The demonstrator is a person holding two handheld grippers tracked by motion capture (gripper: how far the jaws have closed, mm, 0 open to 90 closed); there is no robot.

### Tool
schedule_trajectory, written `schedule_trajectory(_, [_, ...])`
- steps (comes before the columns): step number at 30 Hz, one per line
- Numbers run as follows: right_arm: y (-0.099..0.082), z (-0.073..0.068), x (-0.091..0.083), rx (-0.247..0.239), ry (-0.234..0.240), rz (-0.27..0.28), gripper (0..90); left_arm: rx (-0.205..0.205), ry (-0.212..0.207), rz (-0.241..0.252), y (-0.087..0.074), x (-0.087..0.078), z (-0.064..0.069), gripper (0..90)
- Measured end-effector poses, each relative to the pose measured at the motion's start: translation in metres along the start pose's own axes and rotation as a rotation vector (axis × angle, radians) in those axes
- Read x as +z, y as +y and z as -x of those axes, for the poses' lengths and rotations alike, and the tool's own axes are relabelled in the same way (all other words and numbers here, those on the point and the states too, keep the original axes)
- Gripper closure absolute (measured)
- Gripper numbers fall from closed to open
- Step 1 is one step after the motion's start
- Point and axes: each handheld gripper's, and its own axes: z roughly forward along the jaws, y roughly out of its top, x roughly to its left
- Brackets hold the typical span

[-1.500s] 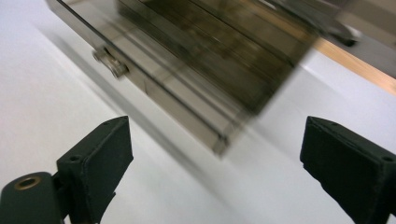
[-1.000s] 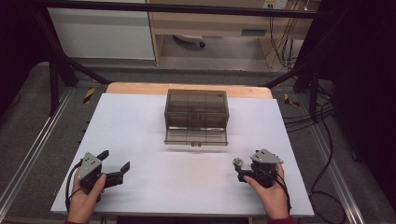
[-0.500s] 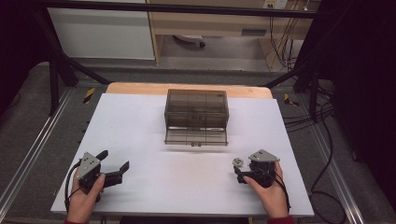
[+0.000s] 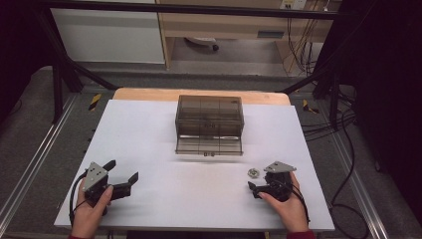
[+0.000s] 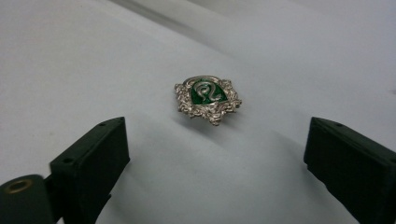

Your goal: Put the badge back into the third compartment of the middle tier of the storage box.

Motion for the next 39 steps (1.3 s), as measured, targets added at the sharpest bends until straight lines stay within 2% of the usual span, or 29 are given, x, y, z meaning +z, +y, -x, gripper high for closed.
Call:
schedule_trajectory(2, [0.000, 0.000, 0.002, 0.002, 0.005, -0.007, 9.9, 0.007, -0.001, -0.006, 0.000, 0.001, 0.000, 6.1])
schedule_trajectory(4, [0.000, 0.001, 0.002, 0.001, 0.014, 0.012, 17.1, 0.008, -0.005, -0.008, 0.000, 0.001, 0.000, 6.0])
schedule_trajectory(14, [0.007, 0.003, 0.006, 0.000, 0.042, 0.054, 35.6, 0.012, -0.007, -0.013, 0.000, 0.001, 0.001, 6.0])
schedule_trajectory(16, [0.008, 0.004, 0.008, -0.001, 0.053, 0.058, 37.8, 0.012, -0.005, -0.012, 0.000, 0.001, 0.001, 6.1])
schedule_trajectory(22, [0.008, 0.005, 0.011, 0.006, 0.050, 0.065, 43.0, 0.020, -0.010, -0.013, 0.001, 0.001, 0.002, 6.0])
schedule_trajectory(27, [0.009, 0.004, 0.012, -0.012, 0.045, 0.070, 46.2, 0.020, -0.014, -0.013, 0.001, 0.001, 0.003, 6.0])
schedule_trajectory(39, [0.010, 0.004, 0.014, -0.012, 0.051, 0.078, 56.3, 0.028, -0.017, -0.024, 0.000, 0.002, 0.004, 6.1])
